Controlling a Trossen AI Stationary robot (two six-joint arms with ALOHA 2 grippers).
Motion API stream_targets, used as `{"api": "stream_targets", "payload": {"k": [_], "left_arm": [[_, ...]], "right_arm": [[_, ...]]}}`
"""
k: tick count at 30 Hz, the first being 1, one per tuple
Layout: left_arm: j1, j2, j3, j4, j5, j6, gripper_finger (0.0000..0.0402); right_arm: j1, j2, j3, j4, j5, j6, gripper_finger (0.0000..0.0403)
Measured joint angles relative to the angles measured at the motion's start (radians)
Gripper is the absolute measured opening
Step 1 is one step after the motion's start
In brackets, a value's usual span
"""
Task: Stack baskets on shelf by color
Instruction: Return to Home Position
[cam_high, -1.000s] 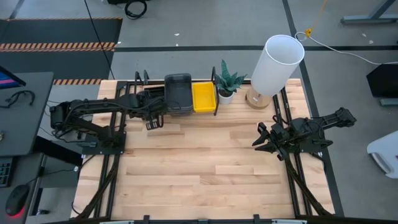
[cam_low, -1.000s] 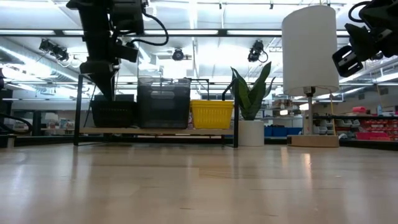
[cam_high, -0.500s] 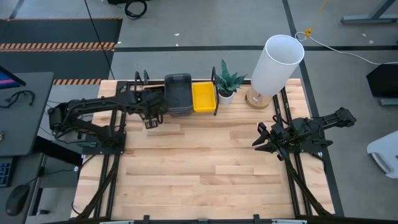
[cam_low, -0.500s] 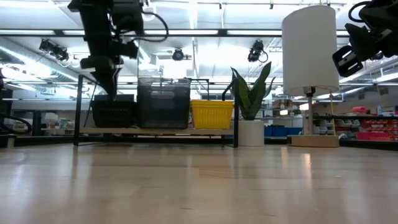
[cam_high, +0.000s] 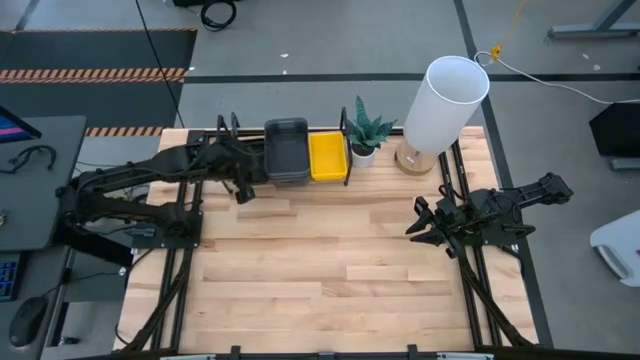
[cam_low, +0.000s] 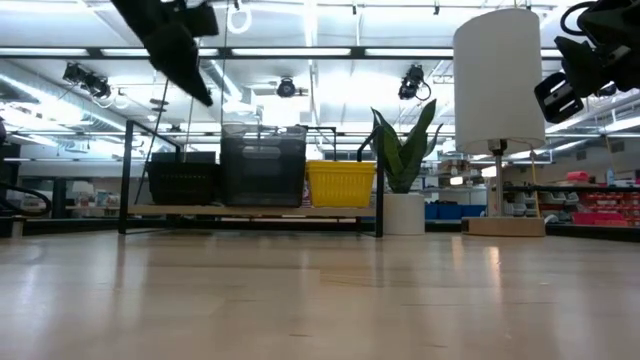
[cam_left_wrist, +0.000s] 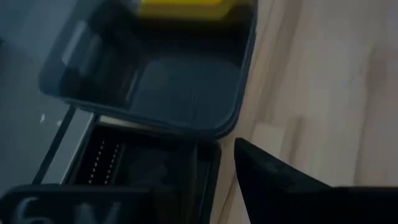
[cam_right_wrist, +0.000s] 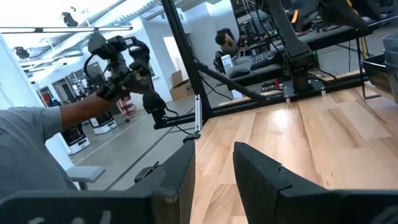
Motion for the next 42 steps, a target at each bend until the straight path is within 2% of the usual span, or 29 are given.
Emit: {"api": "stream_targets", "payload": {"k": [8,14,20,26,37,42], "left_arm": [[-0.073,-0.109,0.0,0.084,0.007,-0.043,0.0115],[-0.149,-0.168,0.0,0.193,0.077,-0.067,0.0115],[-0.236,-0.179,0.0,0.229,0.081,-0.078,0.0114],[-0.304,-0.18,0.0,0.229,0.08,-0.038,0.0096],[-0.359,-0.18,0.0,0.472,0.079,-0.004,0.0063],[-0.362,-0.18,0.0,0.48,0.079,-0.037,0.0063]], "right_arm": [[0.0,0.0,0.0,0.0,0.0,0.0,0.0114],[0.0,0.0,0.0,0.0,0.0,0.0,0.0114],[0.0,0.0,0.0,0.0,0.0,0.0,0.0114],[0.0,0.0,0.0,0.0,0.0,0.0,0.0114],[0.0,0.0,0.0,0.0,0.0,0.0,0.0114],[0.0,0.0,0.0,0.0,0.0,0.0,0.0114]]}}
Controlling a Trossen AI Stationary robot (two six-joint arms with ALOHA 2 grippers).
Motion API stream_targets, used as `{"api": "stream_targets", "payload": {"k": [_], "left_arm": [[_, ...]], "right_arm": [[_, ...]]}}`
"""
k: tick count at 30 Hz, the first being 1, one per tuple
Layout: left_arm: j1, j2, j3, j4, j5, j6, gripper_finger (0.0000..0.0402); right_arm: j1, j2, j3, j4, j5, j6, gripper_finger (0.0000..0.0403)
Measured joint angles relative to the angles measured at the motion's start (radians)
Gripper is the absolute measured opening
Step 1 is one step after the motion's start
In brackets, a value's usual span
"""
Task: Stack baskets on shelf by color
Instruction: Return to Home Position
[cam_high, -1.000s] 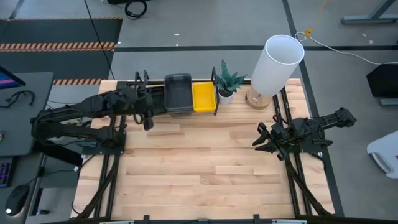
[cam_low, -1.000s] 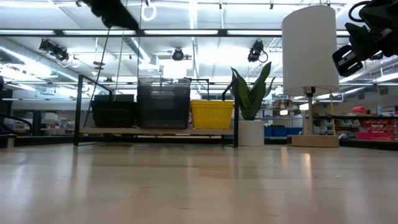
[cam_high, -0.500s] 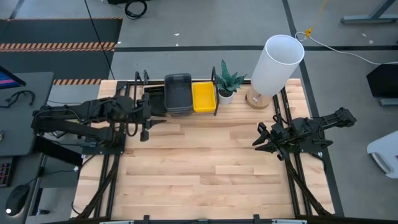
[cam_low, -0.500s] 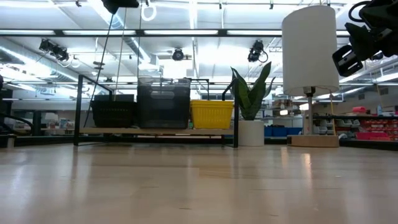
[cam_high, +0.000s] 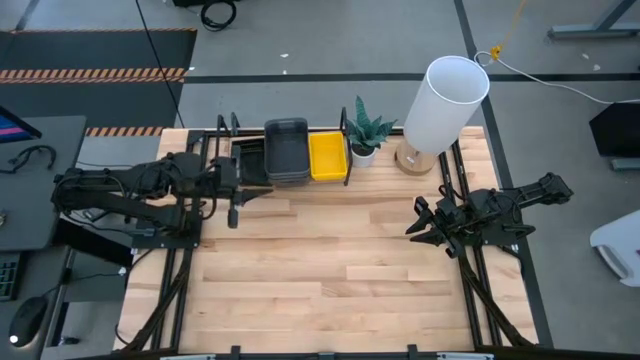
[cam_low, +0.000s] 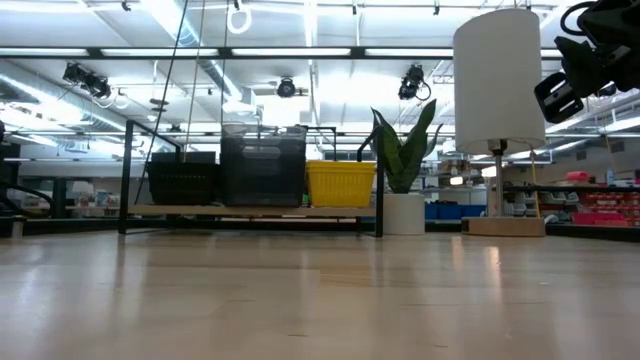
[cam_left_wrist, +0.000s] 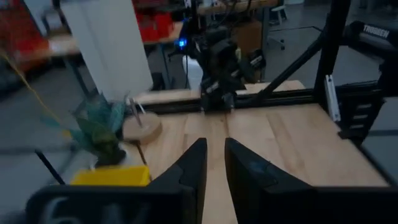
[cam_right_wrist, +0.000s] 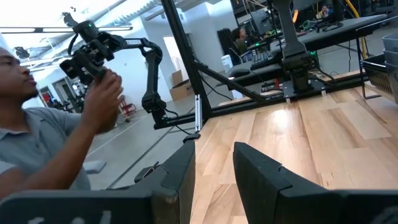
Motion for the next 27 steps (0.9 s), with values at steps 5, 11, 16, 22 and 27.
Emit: {"api": "stream_targets", "payload": {"k": [5,11,16,22,27], "left_arm": [[0.0,0.002,0.0,-0.005,-0.001,-0.168,0.0071],[0.001,-0.007,0.0,0.031,-0.013,-0.251,0.0074],[-0.009,-0.071,-0.032,0.043,-0.045,-0.25,0.0068],[-0.073,-0.277,-0.335,0.295,-0.044,-0.149,0.0072],[-0.079,-0.449,-0.52,0.348,-0.044,-0.152,0.0079]], "right_arm": [[0.0,0.0,0.0,0.0,0.0,0.0,0.0114],[0.0,0.0,0.0,0.0,0.0,0.0,0.0115],[0.0,0.0,0.0,0.0,0.0,0.0,0.0115],[0.0,0.0,0.0,0.0,0.0,0.0,0.0115],[0.0,0.0,0.0,-0.001,0.0,0.0,0.0115]]}}
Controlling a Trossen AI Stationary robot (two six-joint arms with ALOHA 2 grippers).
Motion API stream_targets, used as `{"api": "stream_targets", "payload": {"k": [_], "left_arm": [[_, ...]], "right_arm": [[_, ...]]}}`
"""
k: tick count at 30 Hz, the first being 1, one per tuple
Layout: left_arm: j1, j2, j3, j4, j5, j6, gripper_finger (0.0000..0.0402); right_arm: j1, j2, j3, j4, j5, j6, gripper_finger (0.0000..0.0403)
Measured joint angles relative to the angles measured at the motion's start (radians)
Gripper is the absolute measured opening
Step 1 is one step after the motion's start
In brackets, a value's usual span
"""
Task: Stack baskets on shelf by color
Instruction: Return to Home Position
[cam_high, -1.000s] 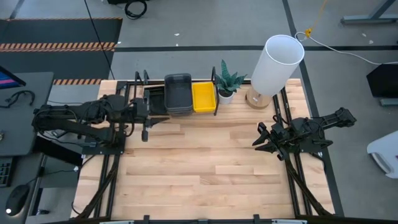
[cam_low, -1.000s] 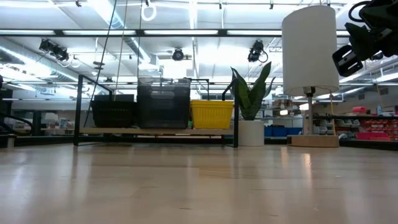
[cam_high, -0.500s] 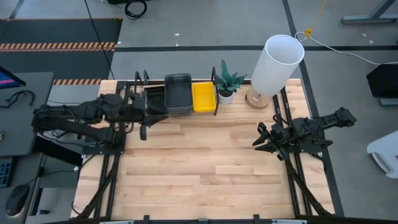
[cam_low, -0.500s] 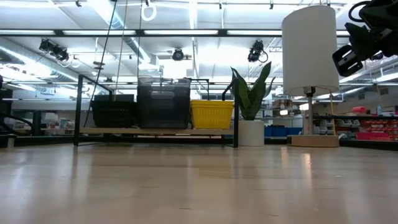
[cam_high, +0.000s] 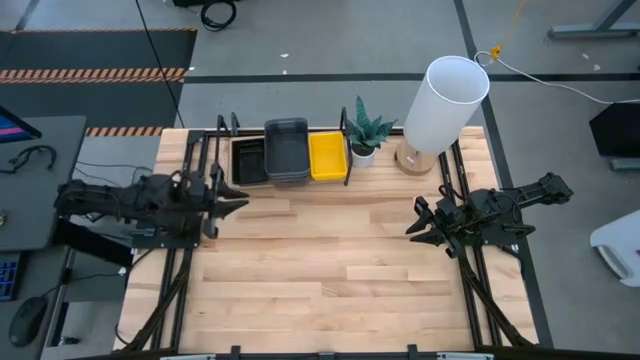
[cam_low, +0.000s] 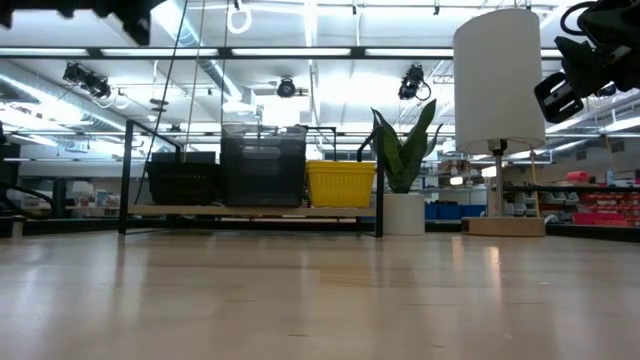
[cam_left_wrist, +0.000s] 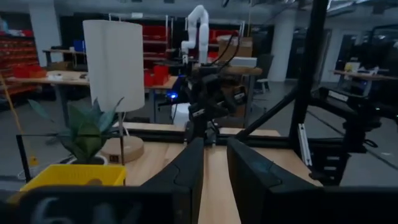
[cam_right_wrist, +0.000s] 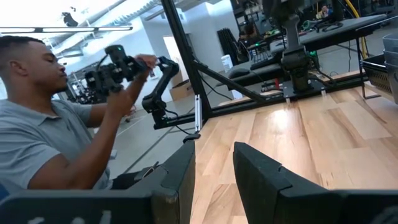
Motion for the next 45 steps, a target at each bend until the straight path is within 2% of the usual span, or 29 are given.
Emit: {"api": "stream_targets", "payload": {"k": [6,15,21,30,34,36,45], "left_arm": [[-0.005,-0.204,-0.148,-0.003,0.009,0.013,0.0075],[-0.017,-0.418,-0.27,-0.068,0.038,0.053,0.0078],[-0.02,-0.419,-0.313,-0.075,0.039,0.052,0.0081],[-0.02,-0.418,-0.318,-0.172,0.071,0.053,0.0077],[-0.02,-0.418,-0.391,-0.122,0.066,0.07,0.0083],[-0.02,-0.416,-0.426,-0.04,0.075,0.084,0.0084],[-0.019,-0.418,-0.429,-0.042,0.103,0.191,0.0076]], "right_arm": [[0.0,0.0,0.0,0.001,0.0,0.0,0.0115],[0.0,0.0,0.0,0.001,0.0,0.0,0.0115],[0.0,0.0,0.0,0.001,0.0,0.0,0.0114],[0.0,0.0,0.0,0.001,0.0,0.0,0.0114],[0.0,0.0,0.0,0.001,0.0,0.0,0.0114],[0.0,0.0,0.0,0.001,0.0,0.0,0.0114],[0.0,0.0,0.0,0.001,0.0,0.0,0.0114]]}}
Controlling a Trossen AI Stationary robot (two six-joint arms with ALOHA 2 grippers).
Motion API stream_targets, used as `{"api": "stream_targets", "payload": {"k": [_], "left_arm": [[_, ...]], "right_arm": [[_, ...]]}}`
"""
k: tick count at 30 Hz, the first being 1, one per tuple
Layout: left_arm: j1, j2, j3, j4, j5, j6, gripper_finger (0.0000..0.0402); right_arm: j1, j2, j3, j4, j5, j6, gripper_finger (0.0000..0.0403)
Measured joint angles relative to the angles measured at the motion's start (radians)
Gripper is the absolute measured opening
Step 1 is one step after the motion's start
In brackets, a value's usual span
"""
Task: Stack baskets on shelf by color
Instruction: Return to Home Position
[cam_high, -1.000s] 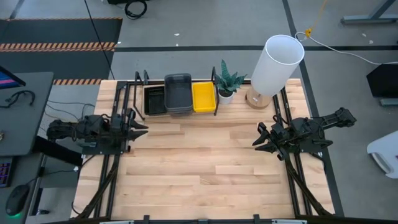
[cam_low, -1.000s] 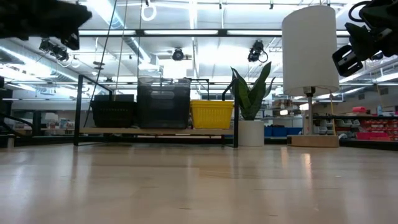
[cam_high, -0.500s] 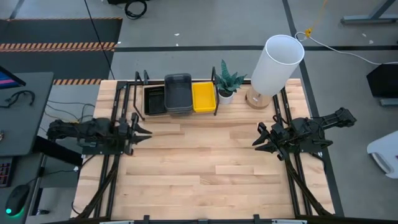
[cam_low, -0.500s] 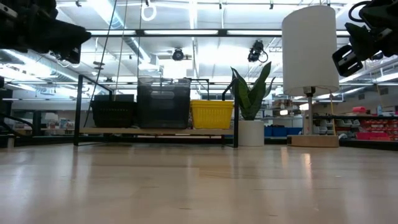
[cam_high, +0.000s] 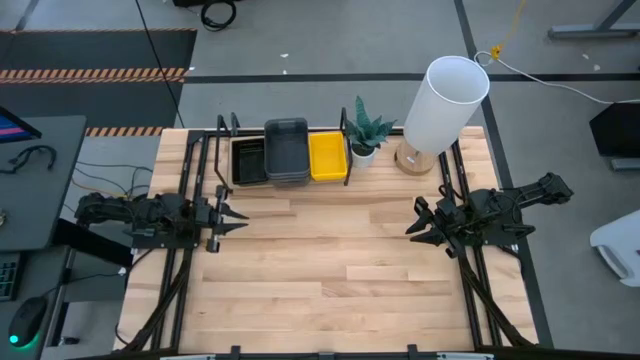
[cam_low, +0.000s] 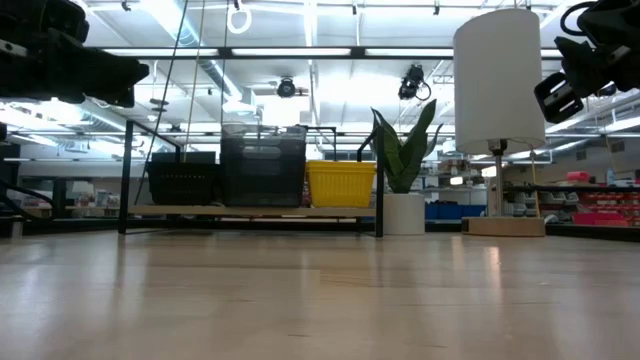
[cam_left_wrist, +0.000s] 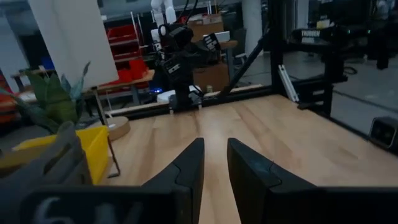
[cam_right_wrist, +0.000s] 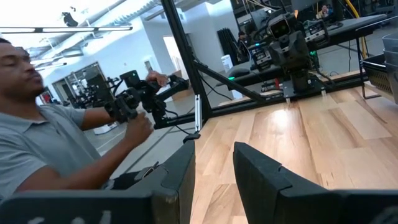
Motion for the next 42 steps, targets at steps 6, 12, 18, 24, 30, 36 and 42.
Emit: {"api": "stream_targets", "payload": {"k": [6,12,18,24,30,36,42], "left_arm": [[0.005,0.005,-0.001,0.018,-0.002,0.014,0.0085],[0.005,0.006,-0.001,0.02,-0.002,0.018,0.0082],[0.005,0.006,-0.001,0.02,-0.002,0.018,0.0076],[0.005,0.006,-0.001,0.02,-0.002,0.018,0.0083],[0.005,0.006,-0.001,0.022,-0.002,0.017,0.0086],[0.005,0.006,-0.001,0.023,-0.001,0.017,0.0078],[0.005,0.006,-0.001,0.023,-0.001,0.017,0.0085]], "right_arm": [[0.0,0.0,0.0,-0.001,0.0,0.0,0.0114],[0.0,0.0,0.0,0.0,0.0,0.0,0.0114],[0.0,0.0,0.0,0.0,0.0,0.0,0.0115],[0.0,0.0,0.0,0.0,0.0,0.0,0.0115],[0.0,0.0,0.0,0.0,0.0,0.0,0.0115],[-0.001,0.0,0.0,0.0,0.005,-0.072,0.0115],[-0.001,0.0,0.0,0.002,0.044,-0.324,0.0115]]}}
